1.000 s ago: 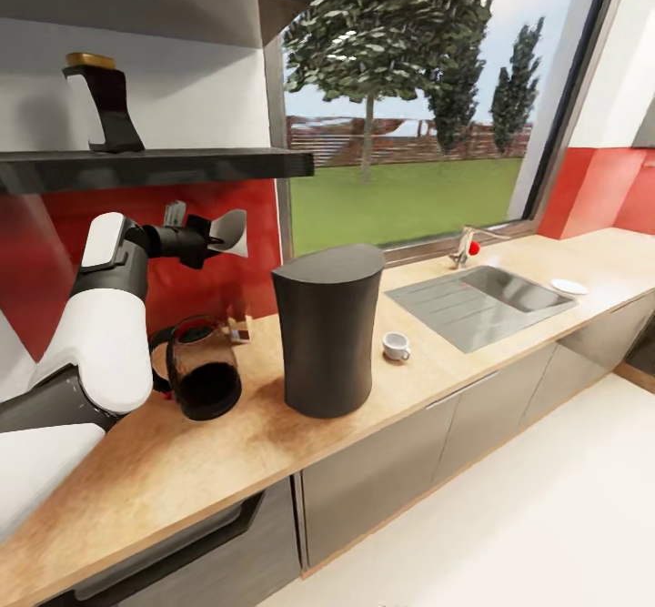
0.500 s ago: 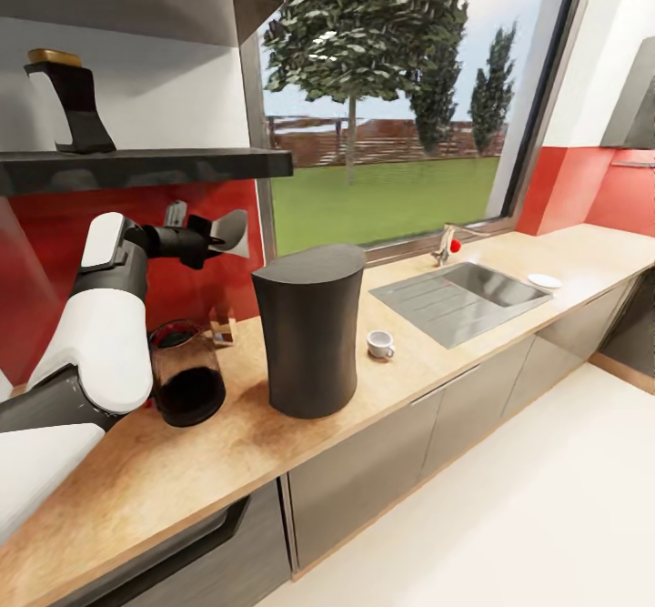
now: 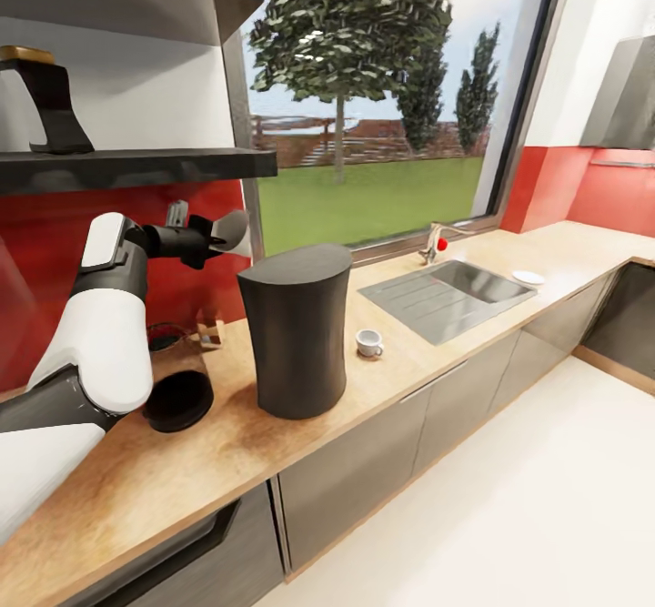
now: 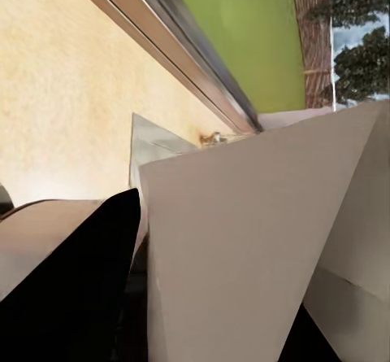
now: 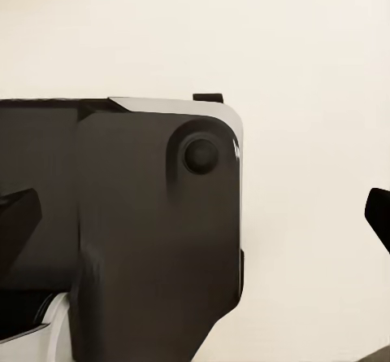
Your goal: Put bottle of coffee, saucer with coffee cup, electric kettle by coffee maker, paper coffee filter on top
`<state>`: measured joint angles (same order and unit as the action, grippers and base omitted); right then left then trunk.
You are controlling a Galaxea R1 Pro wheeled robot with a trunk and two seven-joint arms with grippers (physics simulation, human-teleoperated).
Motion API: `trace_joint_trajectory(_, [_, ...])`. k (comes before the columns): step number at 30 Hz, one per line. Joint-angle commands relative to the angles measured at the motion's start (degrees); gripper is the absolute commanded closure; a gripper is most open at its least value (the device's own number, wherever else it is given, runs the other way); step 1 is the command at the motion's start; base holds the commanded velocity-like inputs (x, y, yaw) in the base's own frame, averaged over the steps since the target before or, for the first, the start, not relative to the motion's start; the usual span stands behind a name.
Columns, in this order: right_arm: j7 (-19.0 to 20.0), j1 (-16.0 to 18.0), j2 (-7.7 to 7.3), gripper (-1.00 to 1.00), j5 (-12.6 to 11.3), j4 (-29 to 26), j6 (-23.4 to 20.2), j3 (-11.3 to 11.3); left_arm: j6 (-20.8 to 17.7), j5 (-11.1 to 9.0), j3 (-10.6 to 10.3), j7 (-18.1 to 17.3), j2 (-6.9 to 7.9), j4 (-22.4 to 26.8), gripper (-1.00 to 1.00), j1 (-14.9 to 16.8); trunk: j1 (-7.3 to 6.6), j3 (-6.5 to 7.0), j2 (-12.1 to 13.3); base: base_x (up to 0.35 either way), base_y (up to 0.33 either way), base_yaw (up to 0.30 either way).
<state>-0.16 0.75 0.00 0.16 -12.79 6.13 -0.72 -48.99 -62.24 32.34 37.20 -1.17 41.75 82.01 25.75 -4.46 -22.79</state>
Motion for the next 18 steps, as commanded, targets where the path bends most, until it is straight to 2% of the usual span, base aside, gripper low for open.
trace_joint_trajectory(1, [-0.01, 0.05, 0.0, -1.0, 0.01, 0.05, 0.2, -0.07, -0.14, -0.51, 0.28, 0.6, -0.06, 0.09, 1.0, 0.08, 0.04, -0.13, -0.13, 0.0, 0.0, -0.114])
trace_joint_trajectory(9, [-0.03, 0.04, 0.0, -1.0, 0.01, 0.05, 0.2, -0.07, -0.14, -0.59, 0.26, 0.6, -0.06, 0.09, 1.0, 0.08, 0.04, -0.13, -0.13, 0.0, 0.0, -0.029])
trace_joint_trajectory(18, [-0.02, 0.04, 0.0, -1.0, 0.01, 0.05, 0.2, -0.07, -0.14, -0.6, 0.26, 0.59, -0.06, 0.09, 1.0, 0.08, 0.04, -0.13, -0.13, 0.0, 0.0, -0.191])
